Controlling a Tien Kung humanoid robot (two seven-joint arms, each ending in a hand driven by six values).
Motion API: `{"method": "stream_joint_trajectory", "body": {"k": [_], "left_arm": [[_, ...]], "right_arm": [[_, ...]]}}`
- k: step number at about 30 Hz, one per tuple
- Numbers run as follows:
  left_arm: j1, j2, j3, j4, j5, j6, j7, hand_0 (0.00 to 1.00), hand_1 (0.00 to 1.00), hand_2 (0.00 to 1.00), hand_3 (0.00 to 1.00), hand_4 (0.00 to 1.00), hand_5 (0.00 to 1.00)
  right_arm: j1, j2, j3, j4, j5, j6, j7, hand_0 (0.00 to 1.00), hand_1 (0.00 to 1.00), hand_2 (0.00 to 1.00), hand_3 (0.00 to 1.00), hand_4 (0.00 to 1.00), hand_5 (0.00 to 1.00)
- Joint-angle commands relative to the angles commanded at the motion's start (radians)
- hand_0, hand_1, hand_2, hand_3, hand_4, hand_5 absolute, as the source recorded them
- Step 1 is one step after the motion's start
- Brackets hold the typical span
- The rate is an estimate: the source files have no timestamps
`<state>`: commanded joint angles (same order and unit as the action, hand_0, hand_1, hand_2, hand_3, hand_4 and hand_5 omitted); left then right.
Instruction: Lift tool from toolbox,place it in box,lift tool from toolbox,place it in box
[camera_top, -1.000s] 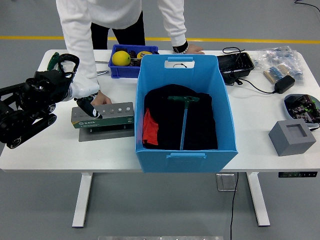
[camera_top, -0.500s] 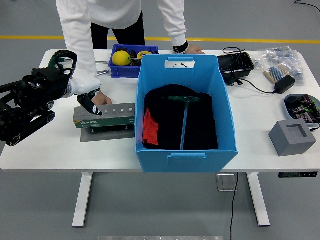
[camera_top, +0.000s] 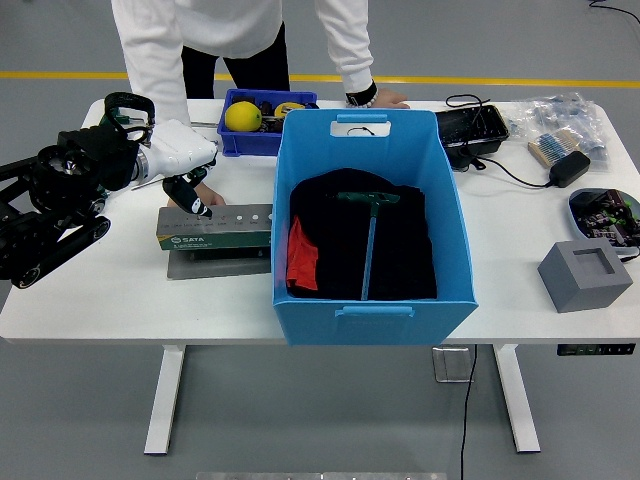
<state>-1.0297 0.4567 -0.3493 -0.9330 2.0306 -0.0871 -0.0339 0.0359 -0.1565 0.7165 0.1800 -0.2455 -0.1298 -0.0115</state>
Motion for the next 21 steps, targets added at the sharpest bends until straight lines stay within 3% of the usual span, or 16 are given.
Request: {"method": "stream_joint_trajectory", "body": {"k": [5, 6, 21], "left_arm": [[0.001, 0.008, -0.009, -0.002, -0.012, 0.027, -0.01, 0.189, 0.002, 0.025, 0.067, 0.993, 0.359], [0.001, 0.009, -0.012, -0.003, -0.015, 0.031, -0.011, 0.174, 0.002, 0.012, 0.058, 0.833, 0.253], [0.01, 0.035, -0.095, -0.038, -0.038, 0.032, -0.014, 0.168, 0.002, 0.005, 0.053, 0.808, 0.251]], "right_arm": [[-0.001, 0.001, 0.002, 0.0, -0.002, -0.001, -0.001, 0.753, 0.757, 0.79, 0.676, 0.913, 0.758], [-0.001, 0.001, 0.002, 0.0, -0.003, -0.001, -0.002, 0.753, 0.757, 0.79, 0.676, 0.913, 0.758], [-0.001, 0.002, 0.006, 0.0, -0.007, -0.001, -0.002, 0.753, 0.756, 0.791, 0.676, 0.912, 0.758]]}}
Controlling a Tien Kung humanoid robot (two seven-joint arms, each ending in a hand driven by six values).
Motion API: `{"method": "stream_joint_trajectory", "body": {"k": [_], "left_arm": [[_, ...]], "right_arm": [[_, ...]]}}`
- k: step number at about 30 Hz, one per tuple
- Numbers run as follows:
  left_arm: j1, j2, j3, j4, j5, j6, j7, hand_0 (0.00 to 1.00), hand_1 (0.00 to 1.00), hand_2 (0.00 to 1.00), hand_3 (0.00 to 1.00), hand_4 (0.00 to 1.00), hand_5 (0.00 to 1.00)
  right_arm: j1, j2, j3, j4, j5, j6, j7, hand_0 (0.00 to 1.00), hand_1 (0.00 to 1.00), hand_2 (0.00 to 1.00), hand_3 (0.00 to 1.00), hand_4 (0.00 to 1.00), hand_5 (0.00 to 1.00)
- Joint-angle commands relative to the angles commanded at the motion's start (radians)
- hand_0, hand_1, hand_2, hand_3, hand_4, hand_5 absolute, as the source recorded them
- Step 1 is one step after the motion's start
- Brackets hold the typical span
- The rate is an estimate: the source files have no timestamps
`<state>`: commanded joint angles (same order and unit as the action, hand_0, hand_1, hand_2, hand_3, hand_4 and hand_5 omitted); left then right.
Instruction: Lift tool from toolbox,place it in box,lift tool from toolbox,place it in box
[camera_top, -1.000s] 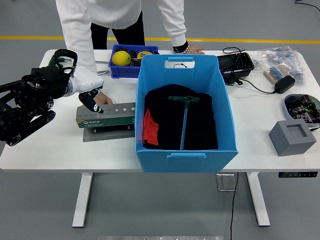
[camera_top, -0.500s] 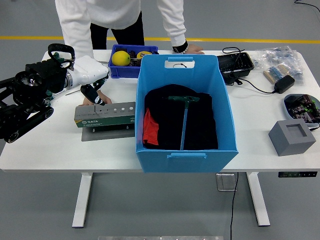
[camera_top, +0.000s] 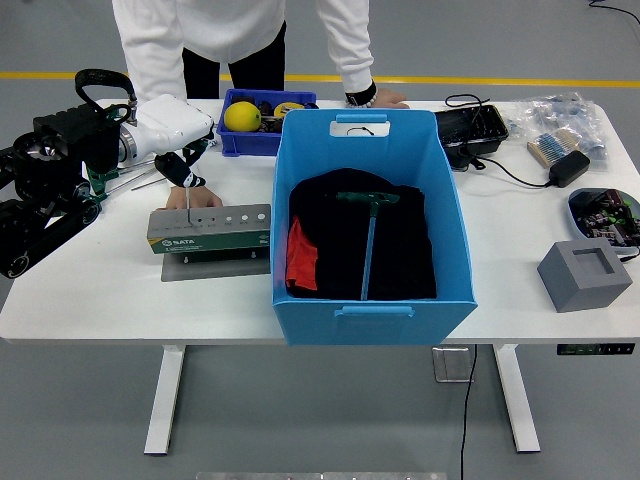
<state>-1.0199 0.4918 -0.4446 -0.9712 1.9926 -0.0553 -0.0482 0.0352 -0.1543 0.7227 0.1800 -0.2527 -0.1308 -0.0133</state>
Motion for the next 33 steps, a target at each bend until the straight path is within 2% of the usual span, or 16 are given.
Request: {"method": "stream_joint_trajectory", "body": {"k": [6, 13, 19, 21, 24, 27, 33], "left_arm": [[0.003, 0.018, -0.045, -0.037, 0.01, -0.013, 0.012, 0.166, 0.002, 0.002, 0.051, 0.802, 0.246], [0.007, 0.04, -0.128, -0.107, 0.014, -0.029, 0.03, 0.164, 0.002, 0.002, 0.049, 0.781, 0.258], [0.015, 0.04, -0.217, -0.22, -0.001, -0.018, 0.046, 0.163, 0.002, 0.002, 0.048, 0.772, 0.264], [0.015, 0.033, -0.235, -0.254, -0.007, -0.013, 0.051, 0.164, 0.002, 0.002, 0.049, 0.767, 0.27], [0.011, 0.008, -0.252, -0.312, -0.02, -0.003, 0.061, 0.164, 0.002, 0.002, 0.049, 0.767, 0.27], [0.005, -0.011, -0.24, -0.341, -0.032, 0.0, 0.064, 0.165, 0.002, 0.002, 0.048, 0.766, 0.273], [-0.009, -0.075, -0.179, -0.363, -0.085, 0.015, 0.058, 0.187, 0.002, 0.013, 0.058, 0.752, 0.279]], "right_arm": [[-0.001, 0.0, 0.0, 0.0, 0.0, 0.0, 0.0, 0.751, 0.756, 0.79, 0.675, 0.912, 0.759], [-0.002, 0.001, 0.002, 0.0, -0.004, 0.0, -0.002, 0.751, 0.756, 0.791, 0.675, 0.912, 0.758], [-0.004, 0.001, 0.007, 0.0, -0.011, -0.001, -0.004, 0.752, 0.756, 0.791, 0.676, 0.911, 0.759], [-0.005, 0.002, 0.007, 0.0, -0.012, -0.001, -0.004, 0.751, 0.756, 0.79, 0.677, 0.911, 0.758], [-0.006, 0.003, 0.006, 0.0, -0.013, -0.001, -0.005, 0.751, 0.756, 0.79, 0.677, 0.911, 0.758], [-0.007, 0.003, 0.006, 0.0, -0.015, -0.001, -0.005, 0.751, 0.756, 0.791, 0.675, 0.91, 0.759], [-0.006, 0.003, 0.007, 0.0, -0.02, -0.002, -0.006, 0.751, 0.757, 0.791, 0.676, 0.911, 0.758]]}}
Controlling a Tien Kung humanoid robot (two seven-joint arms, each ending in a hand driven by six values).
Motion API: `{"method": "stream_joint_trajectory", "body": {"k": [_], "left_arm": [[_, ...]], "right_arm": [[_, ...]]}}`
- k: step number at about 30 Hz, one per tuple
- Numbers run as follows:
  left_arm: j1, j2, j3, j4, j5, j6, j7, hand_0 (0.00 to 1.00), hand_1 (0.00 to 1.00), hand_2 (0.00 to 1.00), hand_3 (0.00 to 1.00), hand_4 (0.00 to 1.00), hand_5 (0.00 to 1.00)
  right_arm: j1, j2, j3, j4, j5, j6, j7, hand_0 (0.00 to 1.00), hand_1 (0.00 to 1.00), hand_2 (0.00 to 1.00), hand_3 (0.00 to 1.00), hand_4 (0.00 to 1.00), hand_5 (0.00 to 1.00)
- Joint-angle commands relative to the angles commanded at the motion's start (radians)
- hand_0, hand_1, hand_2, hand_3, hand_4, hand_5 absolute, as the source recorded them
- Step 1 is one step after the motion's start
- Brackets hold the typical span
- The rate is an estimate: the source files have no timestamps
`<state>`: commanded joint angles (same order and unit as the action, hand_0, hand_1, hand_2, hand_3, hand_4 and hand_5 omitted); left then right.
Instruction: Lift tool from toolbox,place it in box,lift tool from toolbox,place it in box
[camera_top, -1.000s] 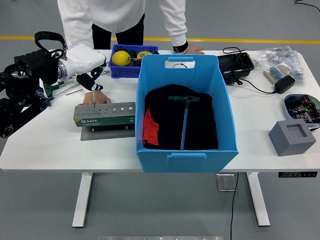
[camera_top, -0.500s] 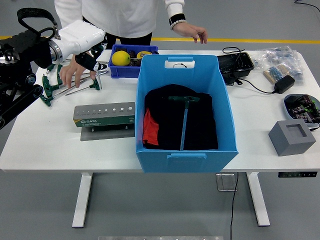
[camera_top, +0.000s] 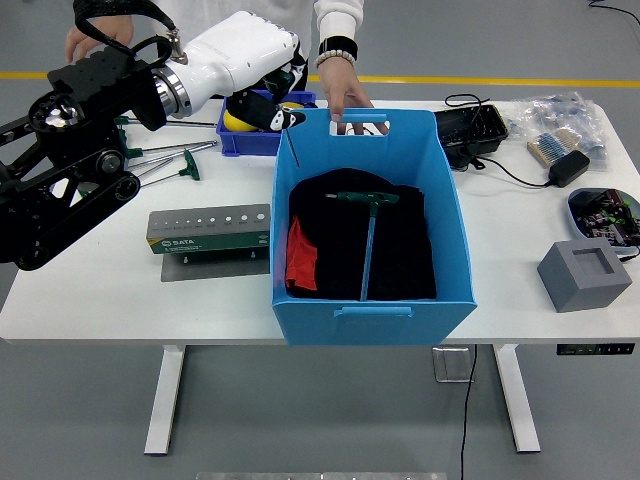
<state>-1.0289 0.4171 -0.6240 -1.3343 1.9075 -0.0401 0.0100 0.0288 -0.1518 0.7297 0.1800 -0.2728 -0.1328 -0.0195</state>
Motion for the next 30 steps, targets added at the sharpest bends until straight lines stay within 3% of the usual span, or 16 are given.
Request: {"method": "stream_joint_trajectory", "body": {"k": [5, 8, 11, 12, 17, 18, 23, 24, 29, 30], "left_arm": [[-0.002, -0.047, 0.056, 0.019, -0.054, 0.034, -0.017, 0.187, 0.002, 0.013, 0.058, 0.752, 0.279], [-0.008, -0.073, 0.104, 0.04, -0.078, 0.029, -0.019, 0.2, 0.002, 0.023, 0.065, 0.747, 0.278], [-0.015, -0.083, 0.143, 0.061, -0.101, 0.019, -0.017, 0.2, 0.002, 0.023, 0.065, 0.747, 0.278], [-0.018, -0.085, 0.155, 0.067, -0.108, 0.017, -0.016, 0.229, 0.027, 0.076, 0.145, 0.737, 0.291], [-0.03, -0.099, 0.206, 0.095, -0.163, -0.004, -0.008, 0.229, 0.027, 0.076, 0.145, 0.737, 0.291], [-0.032, -0.103, 0.215, 0.101, -0.176, -0.012, -0.01, 0.334, 0.14, 0.189, 0.325, 0.727, 0.285], [-0.037, -0.114, 0.232, 0.118, -0.192, -0.034, -0.005, 0.334, 0.14, 0.189, 0.325, 0.727, 0.285], [-0.038, -0.116, 0.236, 0.121, -0.194, -0.038, -0.004, 0.453, 0.304, 0.402, 0.498, 0.74, 0.286], [-0.054, -0.13, 0.279, 0.152, -0.219, -0.082, -0.001, 0.453, 0.304, 0.402, 0.498, 0.74, 0.286], [-0.056, -0.132, 0.285, 0.157, -0.222, -0.087, -0.002, 0.551, 0.596, 0.654, 0.554, 0.786, 0.35]], "right_arm": [[0.001, -0.001, -0.001, 0.0, 0.001, -0.001, 0.001, 0.751, 0.757, 0.791, 0.676, 0.911, 0.758], [0.004, -0.003, -0.008, 0.0, 0.006, 0.0, 0.002, 0.752, 0.756, 0.791, 0.675, 0.91, 0.759], [0.008, -0.006, -0.018, 0.0, 0.016, 0.002, 0.005, 0.752, 0.756, 0.791, 0.675, 0.91, 0.759], [0.009, -0.006, -0.018, 0.0, 0.018, 0.002, 0.006, 0.751, 0.756, 0.79, 0.675, 0.91, 0.759], [0.015, -0.008, -0.02, 0.0, 0.021, 0.001, 0.006, 0.751, 0.756, 0.79, 0.675, 0.91, 0.759], [0.017, -0.009, -0.022, 0.0, 0.022, 0.001, 0.006, 0.752, 0.757, 0.79, 0.675, 0.91, 0.759], [0.02, -0.01, -0.02, 0.0, 0.02, 0.002, 0.006, 0.752, 0.757, 0.79, 0.675, 0.91, 0.759], [0.021, -0.01, -0.018, 0.0, 0.018, 0.002, 0.006, 0.75, 0.756, 0.79, 0.673, 0.909, 0.76], [0.021, -0.007, 0.021, 0.0, -0.02, -0.002, -0.001, 0.75, 0.756, 0.79, 0.673, 0.909, 0.76], [0.021, -0.007, 0.022, 0.0, -0.021, -0.002, -0.002, 0.75, 0.757, 0.79, 0.673, 0.908, 0.759]]}}
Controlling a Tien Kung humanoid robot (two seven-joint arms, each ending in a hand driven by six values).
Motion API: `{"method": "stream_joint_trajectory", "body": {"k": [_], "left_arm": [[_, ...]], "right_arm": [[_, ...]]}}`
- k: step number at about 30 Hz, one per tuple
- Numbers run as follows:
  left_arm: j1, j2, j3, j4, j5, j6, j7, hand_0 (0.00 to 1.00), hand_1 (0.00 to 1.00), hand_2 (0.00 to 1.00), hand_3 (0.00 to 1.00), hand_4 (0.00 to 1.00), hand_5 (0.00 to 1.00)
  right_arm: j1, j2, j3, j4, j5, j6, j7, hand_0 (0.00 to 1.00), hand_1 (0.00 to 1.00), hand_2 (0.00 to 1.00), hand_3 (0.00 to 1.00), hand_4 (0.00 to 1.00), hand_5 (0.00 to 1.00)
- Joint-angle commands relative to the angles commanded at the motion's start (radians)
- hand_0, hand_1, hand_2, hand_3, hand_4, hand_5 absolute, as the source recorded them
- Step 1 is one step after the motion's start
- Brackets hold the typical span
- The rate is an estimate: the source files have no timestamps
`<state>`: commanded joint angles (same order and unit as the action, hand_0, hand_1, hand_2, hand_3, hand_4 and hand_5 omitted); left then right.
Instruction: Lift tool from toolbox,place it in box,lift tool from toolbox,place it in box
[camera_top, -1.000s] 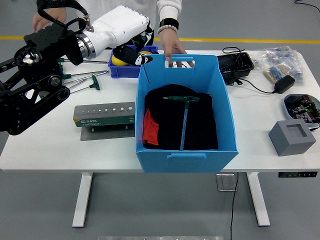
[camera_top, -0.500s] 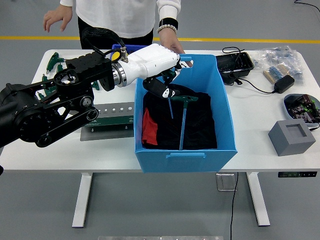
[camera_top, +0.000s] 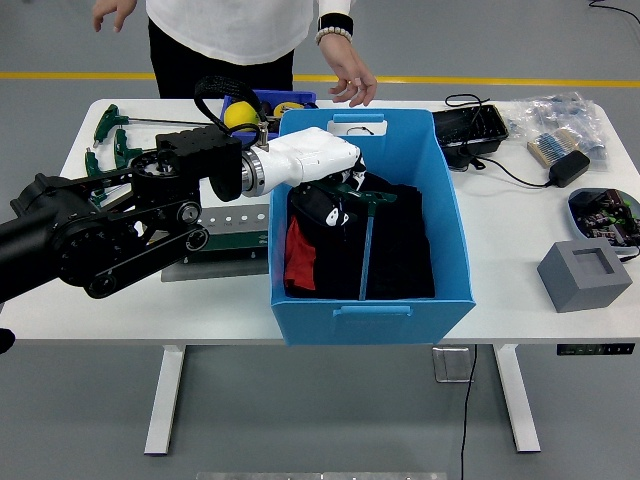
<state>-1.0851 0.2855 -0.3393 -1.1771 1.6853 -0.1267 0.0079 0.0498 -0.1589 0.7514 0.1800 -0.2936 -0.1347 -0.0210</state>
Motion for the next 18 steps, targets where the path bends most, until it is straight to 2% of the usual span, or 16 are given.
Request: {"method": "stream_joint_trajectory", "body": {"k": [5, 6, 11, 12, 13, 16, 18], "left_arm": [[-0.012, -0.02, 0.023, 0.03, -0.007, -0.008, -0.011, 0.551, 0.596, 0.654, 0.554, 0.786, 0.35], [-0.014, -0.024, 0.02, 0.035, -0.007, -0.007, -0.013, 0.639, 0.681, 0.804, 0.589, 0.831, 0.415], [-0.021, -0.034, 0.003, 0.047, 0.0, 0.005, -0.02, 0.639, 0.681, 0.804, 0.589, 0.831, 0.415], [-0.021, -0.034, -0.002, 0.046, 0.002, 0.007, -0.021, 0.687, 0.727, 0.848, 0.613, 0.854, 0.443], [-0.02, -0.034, -0.007, 0.046, 0.004, 0.009, -0.021, 0.687, 0.727, 0.848, 0.613, 0.854, 0.443], [-0.01, -0.03, -0.042, 0.041, 0.016, 0.01, -0.022, 0.687, 0.727, 0.848, 0.613, 0.854, 0.443], [0.012, -0.024, -0.093, 0.033, 0.033, 0.007, -0.019, 0.691, 0.733, 0.845, 0.622, 0.853, 0.445]], "right_arm": [[0.002, 0.0, 0.002, 0.0, -0.003, 0.0, -0.001, 0.75, 0.757, 0.79, 0.673, 0.908, 0.759], [0.003, -0.001, 0.0, 0.0, -0.002, 0.001, -0.001, 0.75, 0.758, 0.79, 0.671, 0.907, 0.758], [0.004, -0.001, -0.003, 0.0, 0.002, 0.001, 0.0, 0.75, 0.758, 0.79, 0.671, 0.907, 0.758], [0.004, -0.001, -0.003, 0.0, 0.002, 0.002, 0.0, 0.75, 0.757, 0.79, 0.672, 0.906, 0.757], [0.004, -0.001, -0.003, 0.0, 0.003, 0.002, 0.0, 0.75, 0.757, 0.79, 0.672, 0.906, 0.757], [0.004, -0.001, -0.002, 0.0, 0.003, 0.002, 0.001, 0.75, 0.757, 0.79, 0.672, 0.906, 0.757], [0.003, -0.001, 0.0, 0.0, 0.003, 0.001, 0.001, 0.75, 0.755, 0.79, 0.671, 0.906, 0.756]]}}
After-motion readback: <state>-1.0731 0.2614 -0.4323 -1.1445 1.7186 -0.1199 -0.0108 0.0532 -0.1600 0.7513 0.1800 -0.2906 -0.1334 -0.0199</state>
